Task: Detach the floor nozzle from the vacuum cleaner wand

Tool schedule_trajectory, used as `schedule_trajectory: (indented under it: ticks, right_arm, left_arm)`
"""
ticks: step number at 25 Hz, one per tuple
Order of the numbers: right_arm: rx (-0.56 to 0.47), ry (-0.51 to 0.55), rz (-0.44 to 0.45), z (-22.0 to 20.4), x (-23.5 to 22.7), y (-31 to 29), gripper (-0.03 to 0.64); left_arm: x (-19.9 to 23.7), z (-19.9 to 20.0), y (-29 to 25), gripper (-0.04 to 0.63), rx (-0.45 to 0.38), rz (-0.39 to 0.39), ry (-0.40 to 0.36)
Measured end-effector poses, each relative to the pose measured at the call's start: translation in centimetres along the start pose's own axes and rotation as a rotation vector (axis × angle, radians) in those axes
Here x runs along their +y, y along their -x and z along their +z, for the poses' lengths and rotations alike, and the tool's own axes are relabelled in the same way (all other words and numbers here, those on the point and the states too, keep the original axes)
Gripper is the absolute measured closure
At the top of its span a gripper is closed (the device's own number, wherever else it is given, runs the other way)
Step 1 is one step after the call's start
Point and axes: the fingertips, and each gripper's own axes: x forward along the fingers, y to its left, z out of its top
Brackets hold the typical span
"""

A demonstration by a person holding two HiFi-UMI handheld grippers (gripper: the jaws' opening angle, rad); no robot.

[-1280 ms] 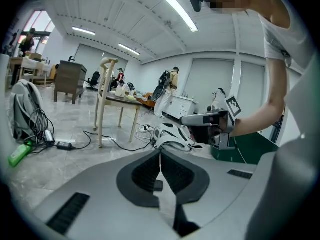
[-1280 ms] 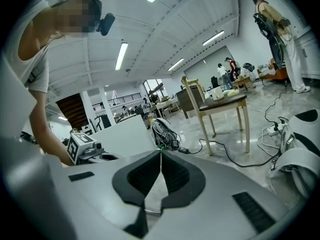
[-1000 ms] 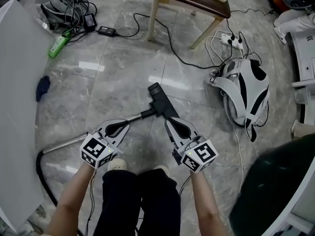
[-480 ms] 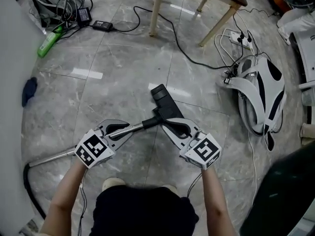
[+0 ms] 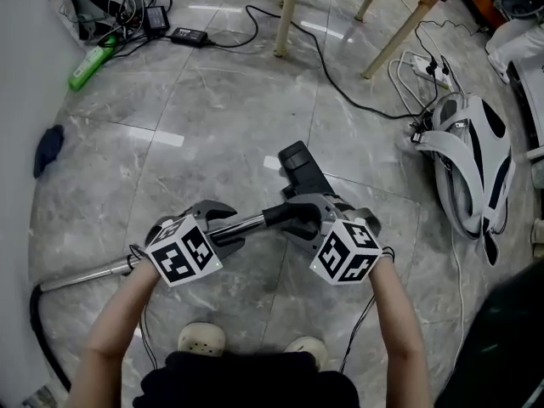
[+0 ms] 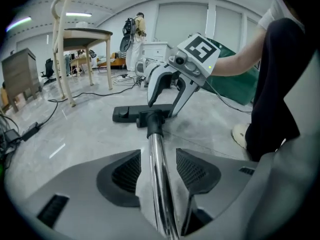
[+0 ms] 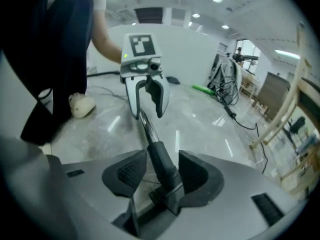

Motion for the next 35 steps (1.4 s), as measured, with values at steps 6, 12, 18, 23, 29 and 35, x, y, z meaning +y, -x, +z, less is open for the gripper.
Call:
schedule_trajectory:
  ticks: [6,12,18,23,29,35]
  right_arm:
    - [0.252,0.317,0.037,-2.3,0.5,-3.8,0.431]
    - [0.305,0.419,0.053,-3.4,0.6,-6.2,0.431]
    - [0.376,0.511,0.015,-3.5,0.7,-7.0,0.433]
    - [0.587,0.631,0.009,-9.0,-1.7,-4.3,0.439]
    - [0.554,0.365,-0.073,-11.9,-4.9,-0.6,0.443]
    - [0.462,0.443,-0.089,-7.7,-2.5,-3.2,0.443]
  left_arm:
    - [-0.1,-2.3,-2.4,0.371,0.101,-0.037,0.054]
    - [0.8,-4.3,-5.6,0.373,0.238,0.010,0.000]
    - [0.4,-4.0,-6.0,0.462,0.223,0.061,-0.020]
    - [1.5,-5.2,-3.3,0.466,0.261,0.120,-0.011]
    - [4.7,-9.0,0.7,0.468,0.290,0.214,0.067]
    - [5.9,-9.9,0.0,0.466,0.333,0.266,0.048]
